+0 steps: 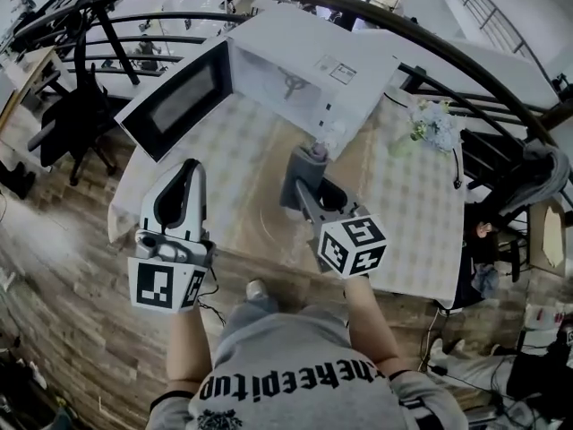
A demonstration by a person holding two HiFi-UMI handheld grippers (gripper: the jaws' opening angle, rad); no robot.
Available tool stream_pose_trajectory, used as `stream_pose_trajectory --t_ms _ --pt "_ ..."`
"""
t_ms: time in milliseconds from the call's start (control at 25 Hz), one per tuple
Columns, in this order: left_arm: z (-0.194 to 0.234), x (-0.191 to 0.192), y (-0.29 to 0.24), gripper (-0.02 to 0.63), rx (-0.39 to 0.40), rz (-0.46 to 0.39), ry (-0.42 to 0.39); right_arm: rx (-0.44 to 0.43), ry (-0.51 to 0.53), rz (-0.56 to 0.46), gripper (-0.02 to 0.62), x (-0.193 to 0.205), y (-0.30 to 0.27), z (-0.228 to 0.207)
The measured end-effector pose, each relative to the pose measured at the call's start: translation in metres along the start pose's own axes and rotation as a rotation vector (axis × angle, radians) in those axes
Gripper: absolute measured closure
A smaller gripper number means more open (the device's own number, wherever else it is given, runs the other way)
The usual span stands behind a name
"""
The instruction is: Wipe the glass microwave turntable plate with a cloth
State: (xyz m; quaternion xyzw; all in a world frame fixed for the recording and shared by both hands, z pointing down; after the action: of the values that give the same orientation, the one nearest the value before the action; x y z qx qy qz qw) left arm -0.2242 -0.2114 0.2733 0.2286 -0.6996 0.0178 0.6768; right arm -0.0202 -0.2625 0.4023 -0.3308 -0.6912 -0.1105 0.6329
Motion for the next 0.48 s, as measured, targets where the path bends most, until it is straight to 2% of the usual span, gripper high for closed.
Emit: stream_pose_trajectory --t_ms 160,480 --pt "0.008 0.016 -0.01 0.588 0.036 0.024 0.012 0.049 0.007 0.137 0.474 0.038 -0.022 -0.001" --pt "0.018 0.042 -0.021 0.588 0.099 0.039 0.043 0.053 -0.116 0.308 0.477 0.096 -0.065 0.003"
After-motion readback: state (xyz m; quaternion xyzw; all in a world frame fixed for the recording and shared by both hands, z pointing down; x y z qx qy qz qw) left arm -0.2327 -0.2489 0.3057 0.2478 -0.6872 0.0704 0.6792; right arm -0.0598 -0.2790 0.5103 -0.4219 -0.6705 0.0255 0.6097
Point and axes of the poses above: the fingertips, and each gripper's own axes: y backward along the fingers, z to its left, x out of its underside, the point moved 4 cm from there along y, backward along the fingers
